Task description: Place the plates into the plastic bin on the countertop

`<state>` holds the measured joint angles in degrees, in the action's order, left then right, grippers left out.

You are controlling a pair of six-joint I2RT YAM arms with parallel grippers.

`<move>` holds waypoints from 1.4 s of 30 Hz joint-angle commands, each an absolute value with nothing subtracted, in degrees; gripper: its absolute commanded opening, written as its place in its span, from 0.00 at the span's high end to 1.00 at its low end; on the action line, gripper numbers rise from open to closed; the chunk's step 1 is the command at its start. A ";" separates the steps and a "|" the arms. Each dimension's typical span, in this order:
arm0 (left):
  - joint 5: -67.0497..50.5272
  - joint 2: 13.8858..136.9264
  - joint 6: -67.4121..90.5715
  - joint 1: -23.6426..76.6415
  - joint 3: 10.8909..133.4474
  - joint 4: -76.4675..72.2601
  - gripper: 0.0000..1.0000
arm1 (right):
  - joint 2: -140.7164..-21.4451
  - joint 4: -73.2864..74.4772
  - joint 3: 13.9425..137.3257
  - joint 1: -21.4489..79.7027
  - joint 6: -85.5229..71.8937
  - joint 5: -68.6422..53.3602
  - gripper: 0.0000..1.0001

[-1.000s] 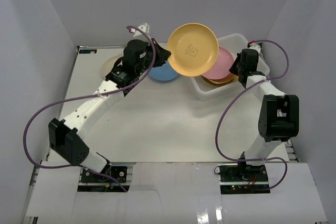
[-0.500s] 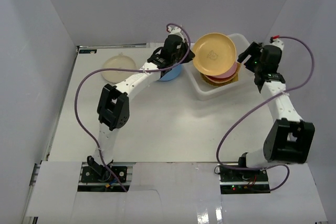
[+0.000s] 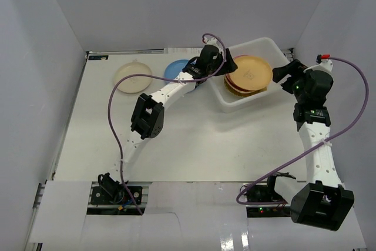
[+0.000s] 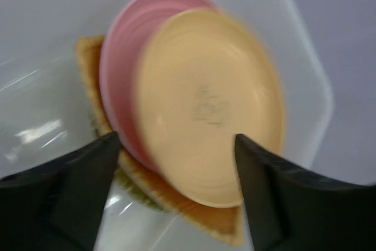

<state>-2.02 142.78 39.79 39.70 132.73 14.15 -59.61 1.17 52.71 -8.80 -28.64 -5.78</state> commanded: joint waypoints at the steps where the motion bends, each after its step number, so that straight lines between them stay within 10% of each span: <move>1: -2.55 139.58 39.82 39.03 135.27 12.57 0.02 | -58.80 -1.59 55.45 -7.91 -28.22 -14.21 0.18; 7: -2.20 128.45 31.58 34.47 131.33 14.32 0.02 | -61.52 6.85 62.92 0.76 -18.91 -17.76 0.21; 17: 2.81 101.35 24.98 15.31 92.13 18.52 0.19 | -85.03 18.27 82.94 29.60 -0.91 -15.03 0.66; 31: 0.09 109.33 11.16 6.50 84.11 21.45 0.27 | -127.43 33.14 121.55 38.67 24.52 -11.17 0.21; 42: 0.17 113.90 10.11 6.50 85.52 20.04 0.28 | -140.36 29.89 127.97 37.18 24.43 -10.64 0.23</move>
